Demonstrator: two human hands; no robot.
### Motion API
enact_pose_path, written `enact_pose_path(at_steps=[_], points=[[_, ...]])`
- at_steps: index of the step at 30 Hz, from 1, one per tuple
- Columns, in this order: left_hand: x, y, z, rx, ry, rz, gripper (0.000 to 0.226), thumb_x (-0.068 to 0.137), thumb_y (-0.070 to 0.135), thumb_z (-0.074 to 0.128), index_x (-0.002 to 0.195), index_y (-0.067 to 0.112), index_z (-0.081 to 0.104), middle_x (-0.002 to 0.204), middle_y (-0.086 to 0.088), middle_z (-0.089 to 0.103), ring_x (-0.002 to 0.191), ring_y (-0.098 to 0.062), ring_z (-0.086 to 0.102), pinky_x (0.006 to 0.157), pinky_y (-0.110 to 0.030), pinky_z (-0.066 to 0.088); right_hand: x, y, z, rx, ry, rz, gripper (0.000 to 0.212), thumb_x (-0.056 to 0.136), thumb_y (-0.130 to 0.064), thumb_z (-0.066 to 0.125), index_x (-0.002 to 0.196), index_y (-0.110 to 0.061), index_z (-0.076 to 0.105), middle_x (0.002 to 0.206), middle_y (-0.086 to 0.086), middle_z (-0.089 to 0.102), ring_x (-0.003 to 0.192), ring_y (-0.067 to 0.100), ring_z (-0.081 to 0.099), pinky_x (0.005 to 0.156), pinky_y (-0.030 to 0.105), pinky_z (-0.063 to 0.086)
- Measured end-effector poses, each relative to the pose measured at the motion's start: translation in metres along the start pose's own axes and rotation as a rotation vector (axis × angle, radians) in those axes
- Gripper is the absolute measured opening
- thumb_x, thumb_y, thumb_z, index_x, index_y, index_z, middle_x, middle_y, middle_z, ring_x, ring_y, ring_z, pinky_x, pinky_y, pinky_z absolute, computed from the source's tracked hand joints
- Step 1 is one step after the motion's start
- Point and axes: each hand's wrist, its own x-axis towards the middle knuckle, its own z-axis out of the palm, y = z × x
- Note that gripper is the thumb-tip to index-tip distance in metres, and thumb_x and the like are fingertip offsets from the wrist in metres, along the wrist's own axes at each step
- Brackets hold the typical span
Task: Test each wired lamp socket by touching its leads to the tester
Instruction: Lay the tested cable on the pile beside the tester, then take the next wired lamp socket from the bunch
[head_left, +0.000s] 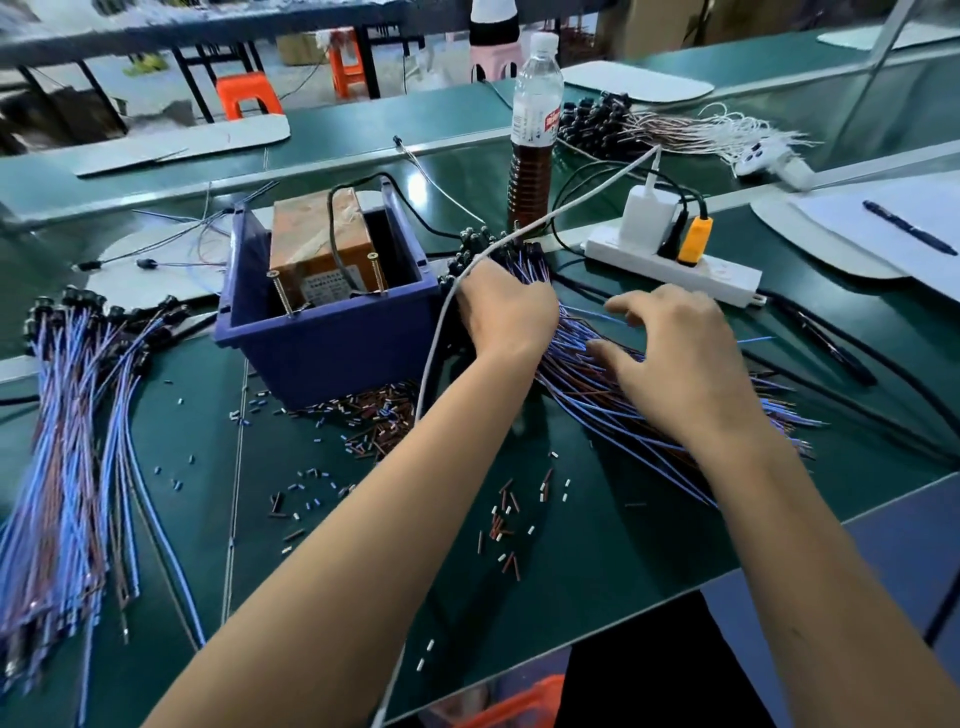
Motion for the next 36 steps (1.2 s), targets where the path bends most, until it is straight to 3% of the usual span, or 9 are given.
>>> enact_pose_path(at_steps=[6,10,13,18,24,26,29,32,36], points=[[-0.020,0.000,-0.021,0.011,-0.179,0.020,0.025,0.079,0.003,0.054,0.068,0.018,0.038,0.065,-0.004,0.045,0.062,-0.024,0.039,0.056,-0.030,0.033,-0.005,-0.013,0.021,-0.077,-0.085,-0.044,0.023,0.101,-0.029,0.062,0.115,-0.019,0.077,0.115,0.008,0.068,0.112,0.035,0.059,0.092,0.048,0.052],[-0.026,-0.001,-0.042,0.038,-0.450,-0.053,0.010,0.090,0.005,0.057,0.084,0.007,0.065,0.078,-0.018,0.073,0.054,-0.021,0.060,0.054,-0.027,0.047,-0.006,-0.018,0.020,0.101,0.076,0.036,0.030,0.091,-0.017,0.074,0.121,-0.013,0.077,0.117,0.013,0.075,0.110,0.036,0.068,0.098,0.043,0.053],[-0.031,-0.004,-0.065,0.026,-0.589,-0.104,0.012,0.098,0.008,0.059,0.091,0.003,0.066,0.073,-0.011,0.071,0.041,-0.013,0.056,0.040,-0.018,0.041,-0.004,-0.031,0.014,0.162,0.269,-0.011,0.025,0.092,-0.011,0.070,0.116,-0.006,0.076,0.112,0.014,0.075,0.106,0.036,0.067,0.096,0.044,0.052],[-0.030,-0.021,-0.134,0.045,-0.707,-0.087,0.015,0.097,0.008,0.058,0.095,0.001,0.071,0.070,-0.007,0.071,0.043,-0.011,0.050,0.036,-0.016,0.032,-0.006,-0.084,0.012,0.375,0.466,-0.239,0.016,0.093,-0.005,0.063,0.101,-0.006,0.076,0.093,0.008,0.073,0.082,0.026,0.066,0.077,0.037,0.051],[-0.017,-0.069,-0.233,0.184,-0.344,-0.179,0.019,0.089,0.008,0.059,0.077,0.012,0.073,0.064,-0.006,0.068,0.045,-0.016,0.045,0.041,-0.016,0.026,-0.027,-0.178,0.037,0.543,0.114,-0.614,0.014,0.094,-0.007,0.064,0.100,-0.009,0.077,0.094,0.005,0.077,0.087,0.026,0.071,0.079,0.042,0.056],[-0.006,-0.090,-0.258,0.357,-0.054,-0.168,0.014,0.086,0.011,0.061,0.079,0.012,0.073,0.075,-0.015,0.071,0.061,-0.026,0.058,0.051,-0.023,0.037,-0.033,-0.208,0.050,0.470,-0.128,-0.654,0.015,0.096,-0.016,0.063,0.103,-0.014,0.075,0.093,0.005,0.076,0.087,0.031,0.069,0.077,0.043,0.055],[0.015,-0.118,-0.287,0.809,0.350,-0.141,0.022,0.085,0.017,0.060,0.102,0.012,0.074,0.103,-0.020,0.072,0.104,-0.040,0.065,0.083,-0.039,0.051,-0.037,-0.253,0.076,0.291,-0.440,-0.674,0.019,0.096,-0.020,0.059,0.110,-0.015,0.071,0.103,0.012,0.072,0.095,0.038,0.067,0.081,0.044,0.057],[0.038,-0.138,-0.301,1.087,0.344,-0.148,0.033,0.091,0.024,0.062,0.118,0.005,0.066,0.121,-0.026,0.063,0.118,-0.044,0.055,0.094,-0.044,0.045,-0.038,-0.291,0.098,0.179,-0.606,-0.674,0.024,0.094,-0.012,0.055,0.115,-0.011,0.067,0.110,0.019,0.067,0.101,0.041,0.066,0.082,0.040,0.057],[0.059,-0.154,-0.306,1.158,0.326,-0.121,0.034,0.100,0.032,0.063,0.123,0.008,0.061,0.128,-0.024,0.057,0.124,-0.040,0.048,0.099,-0.043,0.042,-0.034,-0.316,0.122,0.047,-0.661,-0.654,0.030,0.098,-0.013,0.051,0.128,-0.012,0.055,0.119,0.019,0.065,0.111,0.041,0.063,0.076,0.035,0.042]])
